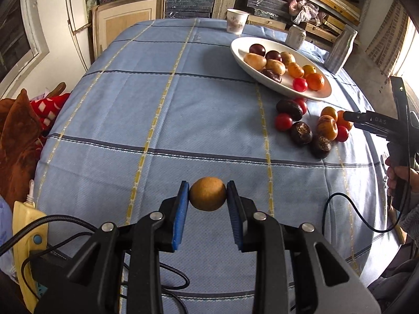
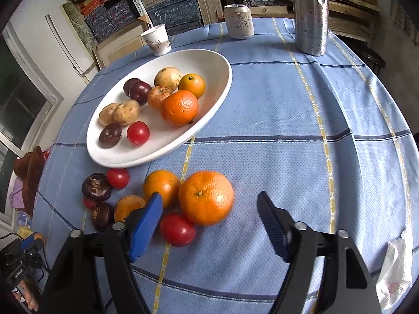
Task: Organize fruits
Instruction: 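Grasp the large mandarin with the right tool while the left tool holds the brown fruit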
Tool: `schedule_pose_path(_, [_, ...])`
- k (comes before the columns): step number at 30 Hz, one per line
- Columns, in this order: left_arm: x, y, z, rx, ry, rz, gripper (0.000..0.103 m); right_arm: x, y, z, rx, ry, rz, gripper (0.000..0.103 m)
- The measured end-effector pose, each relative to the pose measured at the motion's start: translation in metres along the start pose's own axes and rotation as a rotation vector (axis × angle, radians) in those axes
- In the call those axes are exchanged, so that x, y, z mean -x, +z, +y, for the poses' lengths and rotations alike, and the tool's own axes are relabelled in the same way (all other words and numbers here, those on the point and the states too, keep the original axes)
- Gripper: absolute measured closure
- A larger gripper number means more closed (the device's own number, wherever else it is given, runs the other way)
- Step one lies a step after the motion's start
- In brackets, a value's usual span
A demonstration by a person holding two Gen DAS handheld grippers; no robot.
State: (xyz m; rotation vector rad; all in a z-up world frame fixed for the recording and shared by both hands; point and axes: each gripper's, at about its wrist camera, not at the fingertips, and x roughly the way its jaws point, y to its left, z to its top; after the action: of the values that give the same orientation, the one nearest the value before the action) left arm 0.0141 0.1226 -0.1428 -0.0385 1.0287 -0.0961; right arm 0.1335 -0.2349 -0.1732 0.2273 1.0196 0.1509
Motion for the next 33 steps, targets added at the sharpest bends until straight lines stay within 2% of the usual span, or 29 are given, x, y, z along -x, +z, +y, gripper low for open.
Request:
schedule_pose_path(3, [0.001, 0.000, 0.001, 0.002, 0.004, 0.001, 0.074, -0.001, 0.001, -0.002, -0.008, 0.015, 0.002, 0.043])
schedule_pose_path(14, [0.002, -0.004, 0.003, 0.003, 0.014, 0.010, 0.074, -0.014, -0.002, 0.002, 0.013, 0.011, 0.016, 0.048])
schedule_pose_path(17, [0.003, -0.004, 0.004, 0.007, 0.016, 0.011, 0.074, -0.021, -0.002, 0.005, 0.029, 0.009, 0.028, 0.054])
schedule_pose_path(24, [0.003, -0.002, 0.000, -0.005, 0.004, 0.010, 0.074, -0.011, -0.007, 0.007, 0.053, 0.004, 0.025, 0.055])
schedule_pose_path(33, [-0.009, 0.014, -0.032, -0.060, -0.060, -0.001, 0.074, 0.038, -0.059, -0.008, 0.006, 0.022, 0.036, 0.056])
